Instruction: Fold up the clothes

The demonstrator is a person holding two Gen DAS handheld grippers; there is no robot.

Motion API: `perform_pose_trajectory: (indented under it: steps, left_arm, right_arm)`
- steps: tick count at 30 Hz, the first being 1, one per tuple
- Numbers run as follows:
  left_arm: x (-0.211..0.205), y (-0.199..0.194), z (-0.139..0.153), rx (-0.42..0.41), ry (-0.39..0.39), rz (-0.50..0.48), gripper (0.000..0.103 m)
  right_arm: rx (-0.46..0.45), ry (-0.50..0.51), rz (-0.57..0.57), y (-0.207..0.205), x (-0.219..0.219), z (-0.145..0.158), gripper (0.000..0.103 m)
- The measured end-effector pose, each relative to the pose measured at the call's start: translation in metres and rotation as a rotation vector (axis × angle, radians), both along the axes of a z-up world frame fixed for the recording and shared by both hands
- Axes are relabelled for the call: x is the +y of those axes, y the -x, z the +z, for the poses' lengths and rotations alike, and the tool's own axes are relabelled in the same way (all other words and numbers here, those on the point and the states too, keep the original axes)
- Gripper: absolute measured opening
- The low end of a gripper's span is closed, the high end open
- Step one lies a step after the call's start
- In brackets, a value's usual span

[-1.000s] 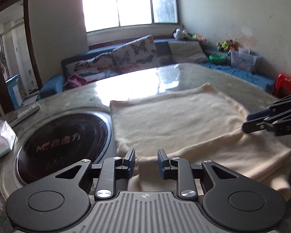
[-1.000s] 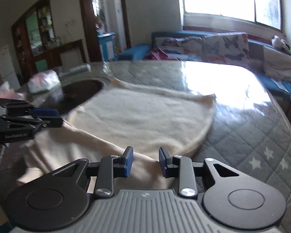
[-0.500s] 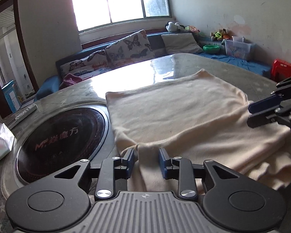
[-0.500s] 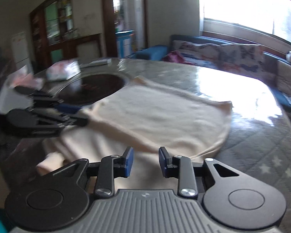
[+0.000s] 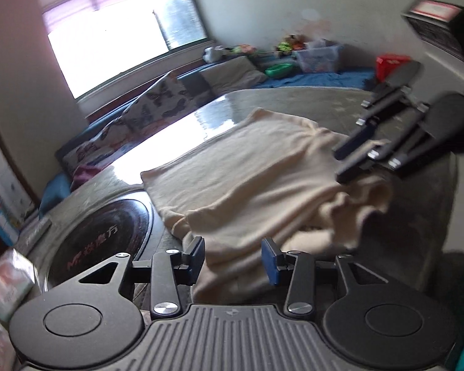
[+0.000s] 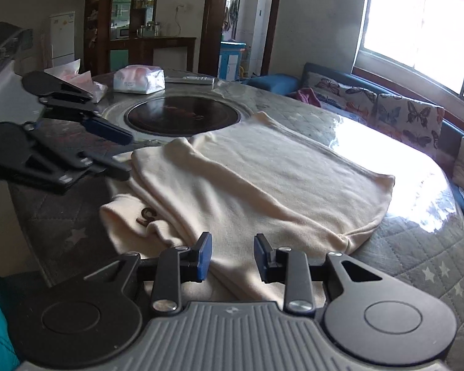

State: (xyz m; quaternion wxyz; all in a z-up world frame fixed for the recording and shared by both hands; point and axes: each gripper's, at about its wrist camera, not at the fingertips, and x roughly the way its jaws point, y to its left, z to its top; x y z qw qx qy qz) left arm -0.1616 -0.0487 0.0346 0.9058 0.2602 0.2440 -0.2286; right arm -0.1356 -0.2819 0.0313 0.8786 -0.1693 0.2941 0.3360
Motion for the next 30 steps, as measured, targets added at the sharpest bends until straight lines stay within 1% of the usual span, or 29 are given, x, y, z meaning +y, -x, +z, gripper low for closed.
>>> perform_pose_trajectory:
  steps: [4,7,8,9,10,11,13,14,15,16,17,20,22,23,25,27,29,30]
  left_arm:
    - [-0.006,0.011,-0.012,-0.007,-0.079,-0.078,0.046]
    - [-0.016,0.017,-0.022,-0.054,-0.126,-0.152,0.046]
    - [-0.020,0.018,-0.025,-0.068,-0.137,-0.167,0.045]
    - [-0.022,0.018,-0.027,-0.081,-0.139,-0.180,0.045]
    - [-0.025,0.019,-0.029,-0.093,-0.139,-0.192,0.045]
    - [-0.026,0.018,-0.030,-0.099,-0.134,-0.200,0.045]
    - [-0.027,0.014,-0.030,-0.091,-0.112,-0.206,0.040]
    - [-0.027,0.011,-0.029,-0.084,-0.099,-0.208,0.028]
    - [-0.027,0.009,-0.029,-0.077,-0.085,-0.210,0.018]
    - [-0.026,0.006,-0.027,-0.067,-0.064,-0.204,0.016]
    - [-0.025,0.003,-0.025,-0.057,-0.041,-0.196,0.011]
    - [-0.019,-0.010,-0.014,-0.027,0.039,-0.159,0.009]
    - [-0.016,-0.021,-0.006,-0.011,0.087,-0.129,0.009]
    - [-0.015,-0.025,-0.003,-0.001,0.106,-0.119,0.009]
    - [-0.014,-0.034,0.002,0.017,0.141,-0.103,0.009]
    - [-0.014,-0.040,0.004,0.028,0.155,-0.100,0.009]
    - [-0.014,-0.045,0.005,0.037,0.166,-0.098,0.009]
    - [-0.014,-0.048,0.005,0.043,0.171,-0.098,0.009]
  right_arm:
    - [0.035,-0.020,0.006,0.000,-0.002,-0.001,0.030]
    - [0.043,-0.046,-0.005,0.001,-0.008,0.007,0.031]
    - [0.044,-0.050,-0.008,0.001,-0.010,0.008,0.031]
    - [0.046,-0.053,-0.016,0.002,-0.014,0.012,0.034]
    - [0.047,-0.056,-0.024,0.002,-0.017,0.015,0.037]
    - [0.043,-0.052,-0.024,0.003,-0.018,0.016,0.038]
    - [0.022,-0.016,-0.022,0.009,-0.024,0.021,0.039]
    - [0.016,-0.002,-0.021,0.011,-0.025,0.023,0.041]
    - [0.013,0.007,-0.018,0.012,-0.027,0.023,0.047]
    - [0.004,0.031,-0.007,0.017,-0.029,0.024,0.054]
    - [-0.001,0.053,0.009,0.020,-0.030,0.024,0.054]
    - [-0.018,0.124,0.075,0.033,-0.029,0.021,0.058]
    - [-0.025,0.149,0.109,0.038,-0.028,0.018,0.067]
    - [-0.036,0.166,0.130,0.041,-0.025,0.015,0.069]
    - [-0.072,0.192,0.175,0.045,-0.018,0.009,0.069]
    - [-0.102,0.196,0.182,0.043,-0.009,0.004,0.069]
    - [-0.102,0.171,0.181,0.035,-0.003,0.000,0.067]
    - [-0.098,0.159,0.178,0.031,0.000,-0.002,0.065]
